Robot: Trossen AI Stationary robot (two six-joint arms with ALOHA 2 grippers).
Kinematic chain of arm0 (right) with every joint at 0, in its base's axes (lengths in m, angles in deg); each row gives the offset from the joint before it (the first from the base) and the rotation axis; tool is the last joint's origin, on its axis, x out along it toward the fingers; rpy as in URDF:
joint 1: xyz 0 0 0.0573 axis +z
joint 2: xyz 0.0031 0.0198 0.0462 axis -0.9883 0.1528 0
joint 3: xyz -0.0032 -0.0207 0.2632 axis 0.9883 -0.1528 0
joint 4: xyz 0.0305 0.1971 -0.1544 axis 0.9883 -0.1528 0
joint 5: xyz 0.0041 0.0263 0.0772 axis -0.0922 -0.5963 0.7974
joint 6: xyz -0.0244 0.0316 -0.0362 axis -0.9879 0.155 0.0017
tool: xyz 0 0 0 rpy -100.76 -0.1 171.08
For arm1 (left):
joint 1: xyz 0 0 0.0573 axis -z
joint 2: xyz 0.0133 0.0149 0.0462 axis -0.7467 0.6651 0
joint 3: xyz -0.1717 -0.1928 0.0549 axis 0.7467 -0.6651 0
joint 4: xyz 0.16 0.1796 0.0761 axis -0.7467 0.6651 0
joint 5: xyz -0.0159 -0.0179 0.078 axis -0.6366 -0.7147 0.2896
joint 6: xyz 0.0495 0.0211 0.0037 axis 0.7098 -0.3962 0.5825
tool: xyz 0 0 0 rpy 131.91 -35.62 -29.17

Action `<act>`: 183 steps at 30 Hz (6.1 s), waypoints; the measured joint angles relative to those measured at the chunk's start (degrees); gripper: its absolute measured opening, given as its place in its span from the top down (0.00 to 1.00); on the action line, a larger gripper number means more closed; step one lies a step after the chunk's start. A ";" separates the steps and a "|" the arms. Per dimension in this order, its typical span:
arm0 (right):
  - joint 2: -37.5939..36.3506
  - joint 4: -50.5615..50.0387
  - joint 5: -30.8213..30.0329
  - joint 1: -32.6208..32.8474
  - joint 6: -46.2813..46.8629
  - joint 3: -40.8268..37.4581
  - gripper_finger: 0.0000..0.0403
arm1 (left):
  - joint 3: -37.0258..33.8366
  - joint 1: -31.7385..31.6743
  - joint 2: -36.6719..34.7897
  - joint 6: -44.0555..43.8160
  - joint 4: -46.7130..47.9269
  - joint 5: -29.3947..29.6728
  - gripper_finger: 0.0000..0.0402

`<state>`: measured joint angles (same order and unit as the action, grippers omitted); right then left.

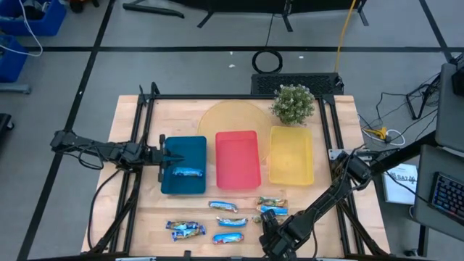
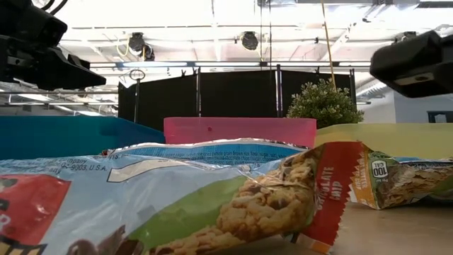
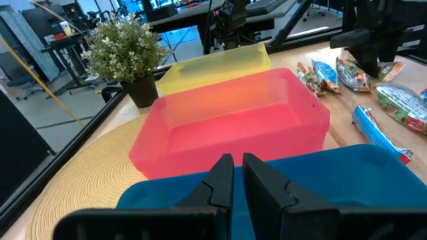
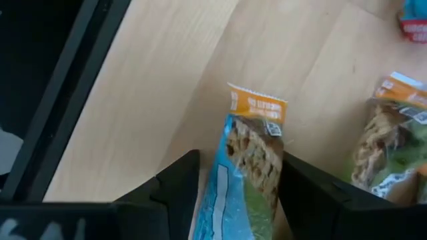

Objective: Pick and place Granola Bars by type
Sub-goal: Put the yellow granola bar into the yellow bin, then put the blue granola bar into the blue bin

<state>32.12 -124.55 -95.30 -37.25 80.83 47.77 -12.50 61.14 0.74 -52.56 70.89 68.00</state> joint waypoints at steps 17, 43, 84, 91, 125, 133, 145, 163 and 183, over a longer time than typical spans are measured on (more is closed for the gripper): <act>-3.69 4.65 -0.19 -0.94 -2.80 -2.49 0.93 | 0.00 -0.01 0.00 -1.40 0.02 0.02 0.90; -54.30 4.76 -24.76 -9.09 7.65 -26.32 0.93 | 0.00 0.01 0.00 -1.14 0.26 0.00 0.90; -92.01 15.44 -27.26 -21.14 -10.81 -53.14 0.96 | 0.00 0.00 -0.01 -4.69 0.42 0.07 0.90; -73.79 2.44 -22.26 -27.44 -8.11 -38.69 0.96 | 0.00 0.01 -0.01 -6.46 0.42 0.09 0.90; -35.35 -1.24 1.06 -49.27 -11.15 -39.96 0.94 | 0.02 0.01 -0.02 -6.92 2.99 0.09 0.90; -39.79 -7.60 0.66 -49.13 -9.99 -38.26 0.70 | 0.02 0.01 -0.02 -6.97 2.99 0.08 0.90; -63.94 -7.04 -5.02 -42.45 -9.77 -32.09 0.83 | 0.02 0.00 -0.02 -6.26 2.97 0.86 0.90; -86.67 30.90 -0.43 -39.74 -22.14 -58.07 1.00 | 0.02 0.01 -0.01 -6.03 2.89 5.44 0.90; -89.53 58.94 -1.98 -39.78 -28.33 -77.51 1.00 | 13.52 3.23 9.11 -12.50 2.18 10.64 0.90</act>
<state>-57.40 -65.61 -97.28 -77.03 52.49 -29.74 1.03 64.36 9.85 -65.06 73.07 78.64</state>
